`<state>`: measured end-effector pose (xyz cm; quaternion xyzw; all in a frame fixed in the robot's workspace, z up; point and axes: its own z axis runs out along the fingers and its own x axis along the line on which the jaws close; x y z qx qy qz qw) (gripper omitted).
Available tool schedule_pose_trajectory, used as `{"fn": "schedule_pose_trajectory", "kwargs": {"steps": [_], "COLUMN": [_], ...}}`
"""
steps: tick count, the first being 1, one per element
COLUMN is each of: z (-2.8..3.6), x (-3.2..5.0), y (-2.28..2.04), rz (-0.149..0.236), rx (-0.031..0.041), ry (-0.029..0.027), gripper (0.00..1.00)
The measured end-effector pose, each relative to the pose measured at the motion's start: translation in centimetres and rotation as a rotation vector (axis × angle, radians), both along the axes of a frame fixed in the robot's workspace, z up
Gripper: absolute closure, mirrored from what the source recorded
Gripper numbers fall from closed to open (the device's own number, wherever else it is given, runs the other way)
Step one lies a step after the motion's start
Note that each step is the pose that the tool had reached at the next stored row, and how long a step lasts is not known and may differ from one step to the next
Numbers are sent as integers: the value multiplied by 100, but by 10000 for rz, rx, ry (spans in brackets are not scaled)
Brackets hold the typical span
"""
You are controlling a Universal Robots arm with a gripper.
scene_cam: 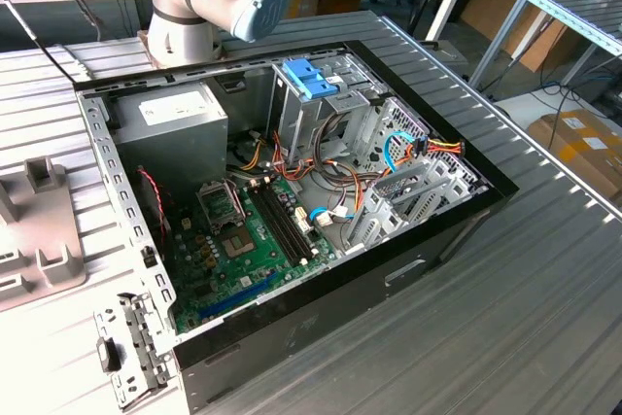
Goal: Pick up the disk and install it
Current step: 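Pick up the disk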
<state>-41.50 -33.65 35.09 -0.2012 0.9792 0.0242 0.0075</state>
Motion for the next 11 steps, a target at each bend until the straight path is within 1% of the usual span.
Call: {"fn": "schedule_pose_trajectory", "kwargs": {"steps": [1, 3, 5, 8, 11], "z": [0, 0, 0, 0, 0], "x": [0, 0, 0, 0, 0], "y": [0, 0, 0, 0, 0], "rz": [146, 322, 434, 706, 859], "rx": [0, 0, 0, 1, 0], "ry": [0, 0, 0, 0, 0], "gripper": [89, 89, 89, 89, 89]}}
